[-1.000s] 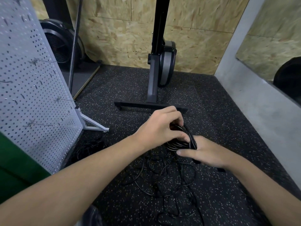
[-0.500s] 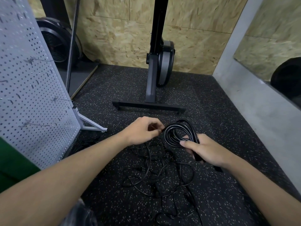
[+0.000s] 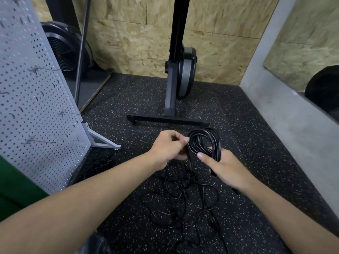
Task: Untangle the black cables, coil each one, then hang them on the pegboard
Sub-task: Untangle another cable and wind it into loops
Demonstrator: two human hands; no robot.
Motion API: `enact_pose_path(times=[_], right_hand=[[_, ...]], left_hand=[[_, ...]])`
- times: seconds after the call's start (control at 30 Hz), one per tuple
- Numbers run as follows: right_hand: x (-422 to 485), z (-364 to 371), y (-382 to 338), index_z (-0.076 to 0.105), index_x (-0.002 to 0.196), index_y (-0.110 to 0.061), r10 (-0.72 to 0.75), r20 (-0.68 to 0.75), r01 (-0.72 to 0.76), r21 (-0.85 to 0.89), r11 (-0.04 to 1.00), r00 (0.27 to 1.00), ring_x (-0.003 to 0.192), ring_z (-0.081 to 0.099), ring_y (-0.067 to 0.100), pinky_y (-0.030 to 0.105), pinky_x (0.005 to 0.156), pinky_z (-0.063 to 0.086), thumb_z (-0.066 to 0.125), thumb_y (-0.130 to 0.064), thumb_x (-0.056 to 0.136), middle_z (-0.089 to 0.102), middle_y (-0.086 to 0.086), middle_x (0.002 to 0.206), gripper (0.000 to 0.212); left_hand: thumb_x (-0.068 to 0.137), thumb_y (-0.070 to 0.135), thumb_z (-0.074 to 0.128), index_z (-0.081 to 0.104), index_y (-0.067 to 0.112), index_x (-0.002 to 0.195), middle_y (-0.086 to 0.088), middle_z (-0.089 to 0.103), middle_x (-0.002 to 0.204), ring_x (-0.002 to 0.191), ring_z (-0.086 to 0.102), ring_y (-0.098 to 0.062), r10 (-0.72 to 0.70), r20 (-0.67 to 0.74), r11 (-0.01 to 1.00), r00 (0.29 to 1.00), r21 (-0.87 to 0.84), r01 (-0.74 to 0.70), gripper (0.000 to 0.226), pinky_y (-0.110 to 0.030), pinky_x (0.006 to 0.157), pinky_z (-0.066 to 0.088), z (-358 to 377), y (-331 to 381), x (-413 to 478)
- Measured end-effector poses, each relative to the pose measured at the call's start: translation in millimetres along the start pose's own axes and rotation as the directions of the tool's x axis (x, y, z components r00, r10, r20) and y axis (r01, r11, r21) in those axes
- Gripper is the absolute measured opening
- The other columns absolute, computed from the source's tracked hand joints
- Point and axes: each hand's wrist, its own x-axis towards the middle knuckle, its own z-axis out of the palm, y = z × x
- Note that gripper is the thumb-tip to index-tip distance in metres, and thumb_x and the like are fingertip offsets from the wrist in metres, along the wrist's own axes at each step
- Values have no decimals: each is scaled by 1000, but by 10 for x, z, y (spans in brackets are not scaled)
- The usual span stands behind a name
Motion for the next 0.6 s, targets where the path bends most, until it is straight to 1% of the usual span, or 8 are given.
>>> enact_pose_path(times=[0.07,0.13,0.2,0.27,0.37,0.43,0.5,0.6], right_hand=[[19,16,-8,66,93,-34,-19,-16,19,33,999,1000,68,60,-2,27,72,45,65,-54,96,63,-29,65,20],[25,24,-2,69,101,-35,-33,-12,34,69,997,999,75,62,-2,26,76,46,68,-55,94,66,-30,73,21],[22,47,0,71,106,-31,-45,3,44,94,995,999,79,66,2,30,79,51,69,-55,93,72,-20,82,28],[-1,81,-33,72,105,-27,-58,17,55,130,990,998,80,69,9,34,83,55,69,-54,94,74,-7,87,29],[-20,89,-78,75,101,-20,-64,7,61,212,975,998,89,71,16,33,86,55,70,-45,96,76,2,94,26],[-41,83,-128,77,104,-20,-41,16,36,277,960,999,94,73,16,31,87,54,73,-37,96,78,4,100,19],[-54,97,-161,77,108,-18,0,32,-10,324,946,999,98,75,18,35,92,57,75,-26,96,79,4,101,15],[-68,122,-200,75,103,-7,118,9,-111,412,904,993,90,78,23,45,88,63,71,-8,96,80,9,93,8]], left_hand=[[102,13,66,64,0,94,-10,65,91,84,67,-18,-19,3,992,1000,-124,19,15,-34,68,64,19,39,-13],[102,12,66,65,0,97,-9,64,88,81,67,-17,-21,-10,986,1000,-168,19,13,-34,68,65,38,61,-26],[103,12,65,64,0,100,-11,64,93,81,68,-17,-40,-38,981,998,-193,32,12,-35,70,65,65,55,-51],[102,11,65,63,2,98,-12,62,100,86,68,-18,-45,-80,975,996,-219,26,11,-36,71,65,95,29,-74],[102,10,65,61,4,93,-11,59,100,86,67,-19,-11,-148,970,989,-241,-25,11,-35,71,65,171,-3,-112],[103,10,64,61,4,95,-9,58,98,84,66,-18,7,-181,971,983,-235,-50,11,-33,70,65,203,-9,-132],[103,12,65,61,5,94,-8,60,93,82,68,-19,6,-191,975,982,-216,-48,11,-34,71,65,209,-27,-125],[98,24,72,66,15,87,-5,68,86,89,73,-29,37,-194,999,980,-12,-40,16,-47,80,65,176,-58,-88]])
